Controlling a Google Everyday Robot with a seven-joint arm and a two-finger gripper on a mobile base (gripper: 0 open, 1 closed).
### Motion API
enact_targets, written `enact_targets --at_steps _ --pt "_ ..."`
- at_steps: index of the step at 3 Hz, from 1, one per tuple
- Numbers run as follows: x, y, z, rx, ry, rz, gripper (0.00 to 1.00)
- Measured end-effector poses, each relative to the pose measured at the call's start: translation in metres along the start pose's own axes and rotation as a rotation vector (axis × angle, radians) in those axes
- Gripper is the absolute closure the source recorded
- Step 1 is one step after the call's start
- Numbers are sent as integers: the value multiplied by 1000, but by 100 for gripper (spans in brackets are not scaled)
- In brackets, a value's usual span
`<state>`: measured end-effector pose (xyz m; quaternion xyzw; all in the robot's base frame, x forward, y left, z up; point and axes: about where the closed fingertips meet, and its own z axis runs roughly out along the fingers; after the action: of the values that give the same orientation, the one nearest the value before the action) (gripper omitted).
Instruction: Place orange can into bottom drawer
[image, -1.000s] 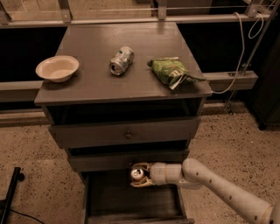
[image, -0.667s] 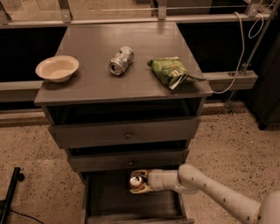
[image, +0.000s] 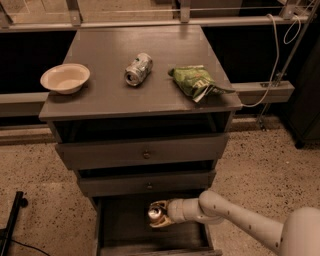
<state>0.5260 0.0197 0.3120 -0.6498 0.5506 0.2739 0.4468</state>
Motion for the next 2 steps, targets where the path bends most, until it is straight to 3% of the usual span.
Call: enact_targets --at_steps 1,2 --pt "18 9 12 28 -40 -17 100" --pt "60 38 41 39 -63 -48 100"
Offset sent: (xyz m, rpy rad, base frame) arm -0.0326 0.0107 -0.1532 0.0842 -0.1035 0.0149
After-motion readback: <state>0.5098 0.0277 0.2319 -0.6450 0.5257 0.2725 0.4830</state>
